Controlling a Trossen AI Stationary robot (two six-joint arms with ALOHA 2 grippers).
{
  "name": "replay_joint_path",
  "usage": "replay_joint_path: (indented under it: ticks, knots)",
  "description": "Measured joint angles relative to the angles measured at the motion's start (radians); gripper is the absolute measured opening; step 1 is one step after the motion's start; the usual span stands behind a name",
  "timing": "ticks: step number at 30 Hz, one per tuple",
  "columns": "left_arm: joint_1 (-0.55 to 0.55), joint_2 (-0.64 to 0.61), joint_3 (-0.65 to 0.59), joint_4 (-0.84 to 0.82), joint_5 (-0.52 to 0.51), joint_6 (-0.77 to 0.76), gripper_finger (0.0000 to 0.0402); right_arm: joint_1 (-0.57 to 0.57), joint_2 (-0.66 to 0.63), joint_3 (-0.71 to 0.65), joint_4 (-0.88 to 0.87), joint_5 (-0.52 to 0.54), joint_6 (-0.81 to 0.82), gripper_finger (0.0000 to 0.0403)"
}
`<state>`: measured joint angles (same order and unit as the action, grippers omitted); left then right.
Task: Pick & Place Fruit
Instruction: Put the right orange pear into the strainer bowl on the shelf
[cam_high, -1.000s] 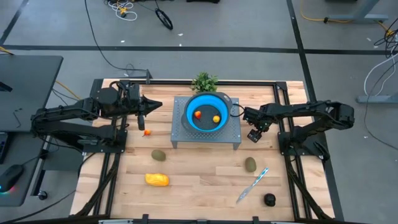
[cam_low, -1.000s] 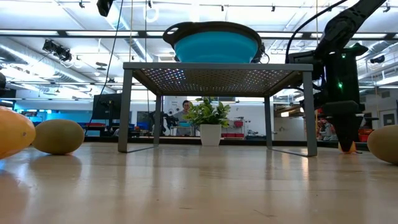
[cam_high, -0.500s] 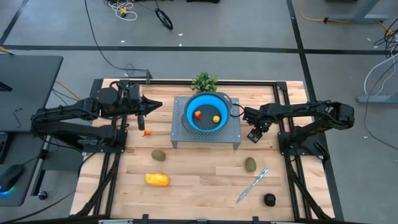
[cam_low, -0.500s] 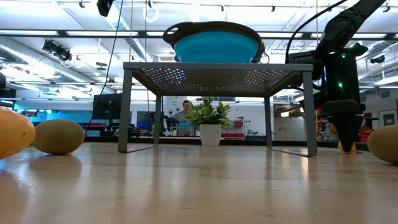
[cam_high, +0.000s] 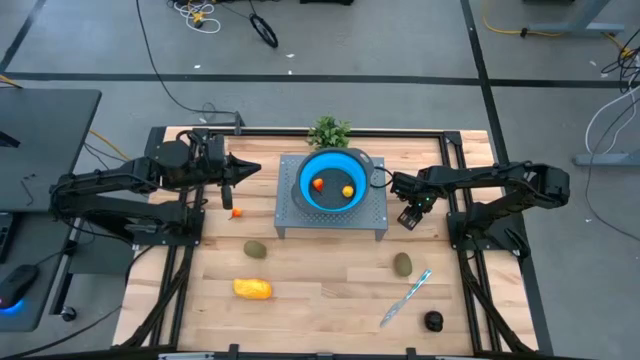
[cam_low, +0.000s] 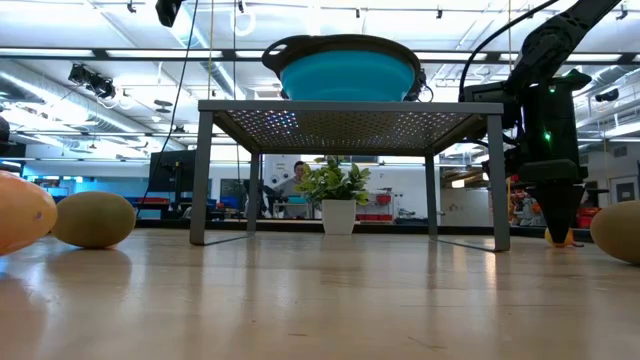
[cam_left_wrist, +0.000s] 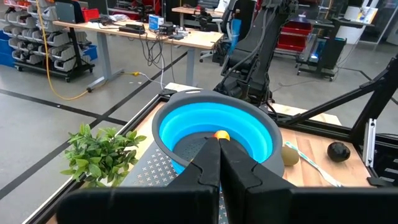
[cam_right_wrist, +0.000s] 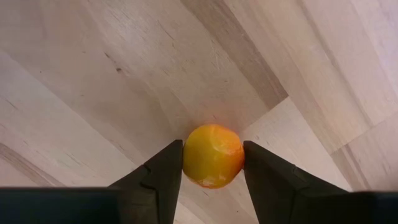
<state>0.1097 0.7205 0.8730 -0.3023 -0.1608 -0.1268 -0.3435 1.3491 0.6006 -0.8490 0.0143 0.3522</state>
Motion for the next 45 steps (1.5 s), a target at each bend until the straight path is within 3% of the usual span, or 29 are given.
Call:
replay_joint_path:
  ticks: [35, 45]
  knots:
    - [0.0, 0.0, 0.0, 0.001, 0.0, -0.005, 0.0002, 0.0, -0.01, 0.087, -0.119, 0.008, 0.009, 0.0165]
    - [0.0, 0.0, 0.0, 0.001, 0.0, -0.005, 0.0002, 0.0, -0.01, 0.209, -0.3, 0.062, -0.01, 0.0165]
